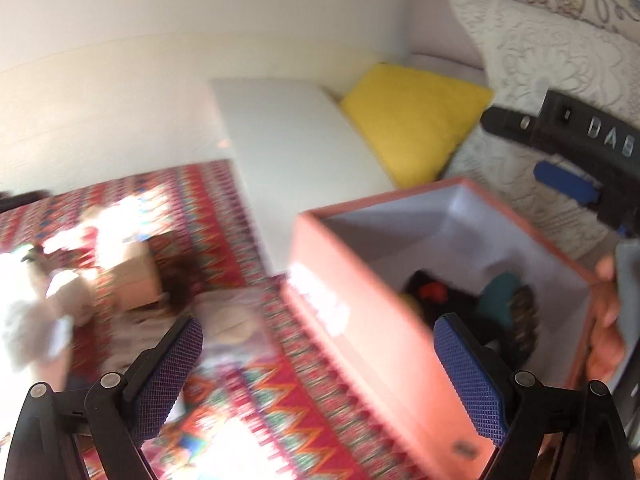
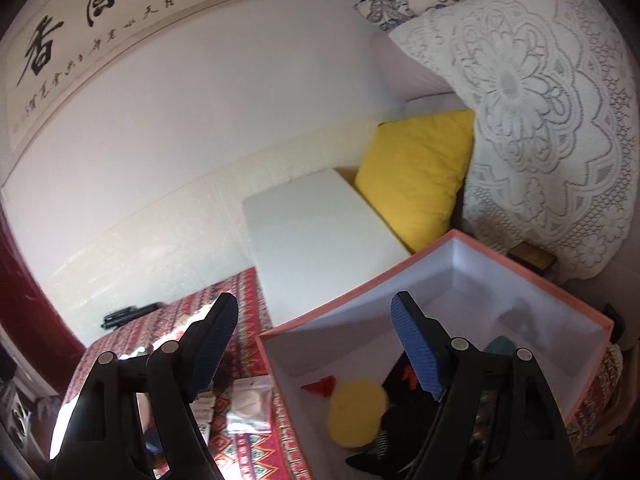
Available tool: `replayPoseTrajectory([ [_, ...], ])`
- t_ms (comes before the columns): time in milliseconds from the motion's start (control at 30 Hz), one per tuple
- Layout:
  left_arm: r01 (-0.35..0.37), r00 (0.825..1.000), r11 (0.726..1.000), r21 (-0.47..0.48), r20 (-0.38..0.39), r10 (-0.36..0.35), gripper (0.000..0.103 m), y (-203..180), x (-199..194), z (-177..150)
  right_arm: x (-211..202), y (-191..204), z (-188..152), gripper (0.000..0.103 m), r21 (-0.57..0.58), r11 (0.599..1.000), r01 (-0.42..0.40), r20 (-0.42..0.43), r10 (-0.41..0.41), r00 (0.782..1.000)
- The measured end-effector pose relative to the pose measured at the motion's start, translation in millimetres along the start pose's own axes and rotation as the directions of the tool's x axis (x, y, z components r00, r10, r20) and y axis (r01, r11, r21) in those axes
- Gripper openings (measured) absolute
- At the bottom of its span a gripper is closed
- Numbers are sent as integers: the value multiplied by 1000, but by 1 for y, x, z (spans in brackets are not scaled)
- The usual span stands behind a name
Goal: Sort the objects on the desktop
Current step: 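Grasp the white sponge pouch with the right tool while the left grasps the dark blue figurine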
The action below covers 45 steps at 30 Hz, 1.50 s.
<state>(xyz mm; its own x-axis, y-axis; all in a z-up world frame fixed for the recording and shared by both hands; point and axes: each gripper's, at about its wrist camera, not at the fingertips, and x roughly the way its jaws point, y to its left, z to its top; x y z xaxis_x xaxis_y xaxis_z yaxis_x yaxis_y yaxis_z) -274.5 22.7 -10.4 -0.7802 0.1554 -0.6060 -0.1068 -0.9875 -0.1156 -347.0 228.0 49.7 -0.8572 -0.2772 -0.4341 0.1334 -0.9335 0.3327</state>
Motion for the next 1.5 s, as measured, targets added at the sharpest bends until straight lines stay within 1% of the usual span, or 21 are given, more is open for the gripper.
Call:
replayPoseTrajectory([
  [100,-95,995,995,-7,-28,95,97,46,-15,-28,21,33,-17,84,-21,997,-78,-86,75,993],
  [167,-169,984,986,-7,-57,168,97,79,-21,-51,41,53,-34,85,-25,994,-108,-168,102,980],
  [233,-233,969,972,-4,-91,232,97,111,-24,-70,66,68,-55,85,-4,991,-133,-256,127,958],
  [333,-297,946,955,8,-130,296,97,150,-25,-90,108,85,-90,85,26,990,-139,-385,138,913],
  [400,-325,935,945,26,-141,325,97,172,-25,-97,133,94,-111,85,-33,996,-81,-437,59,898],
  [500,-361,917,928,89,-145,371,97,197,-20,-102,165,106,-134,85,-163,986,-10,-469,-68,881],
  [567,-357,916,927,115,-153,372,97,209,-13,-102,186,109,-147,85,-216,976,13,-495,-121,860],
  [667,-367,906,913,178,-152,394,97,218,2,-99,218,103,-165,85,-246,968,39,-544,-171,821],
  [733,-394,893,879,268,-117,435,97,214,14,-95,236,101,-175,87,-265,962,58,-567,-205,798],
  [767,-406,886,859,312,-98,454,97,212,20,-93,241,101,-177,89,-285,956,62,-559,-219,800],
  [800,-415,880,839,351,-80,468,97,210,26,-90,244,104,-178,87,-309,949,63,-542,-231,808],
  [867,-414,876,820,395,-71,477,97,209,41,-88,249,108,-176,64,-327,944,36,-535,-216,816],
  [900,-413,874,812,413,-72,481,97,209,49,-87,250,110,-174,37,-317,948,10,-543,-191,818],
  [933,-412,872,803,430,-70,485,99,209,56,-86,249,113,-171,24,-307,952,-12,-551,-168,817],
  [1000,-402,876,798,448,-66,478,102,210,67,-82,250,112,-169,19,-271,961,-47,-571,-121,812],
  [1100,-395,870,788,473,-82,485,102,213,84,-78,251,108,-166,17,-222,972,-73,-587,-74,806],
  [1200,-368,890,828,423,-96,445,93,215,83,-72,249,102,-161,15,-157,983,-95,-595,-17,803],
  [1333,-351,913,869,350,-78,401,81,213,59,-61,240,102,-152,15,-129,987,-99,-577,6,817],
  [1400,-350,920,891,290,-73,385,78,215,42,-53,233,104,-148,15,-109,989,-103,-569,23,822],
  [1467,-350,926,907,233,-57,372,71,216,23,-47,228,106,-143,15,-106,989,-106,-558,29,829],
  [1500,-344,931,917,203,-51,361,61,218,13,-44,226,108,-141,15,-104,989,-109,-552,34,833],
])
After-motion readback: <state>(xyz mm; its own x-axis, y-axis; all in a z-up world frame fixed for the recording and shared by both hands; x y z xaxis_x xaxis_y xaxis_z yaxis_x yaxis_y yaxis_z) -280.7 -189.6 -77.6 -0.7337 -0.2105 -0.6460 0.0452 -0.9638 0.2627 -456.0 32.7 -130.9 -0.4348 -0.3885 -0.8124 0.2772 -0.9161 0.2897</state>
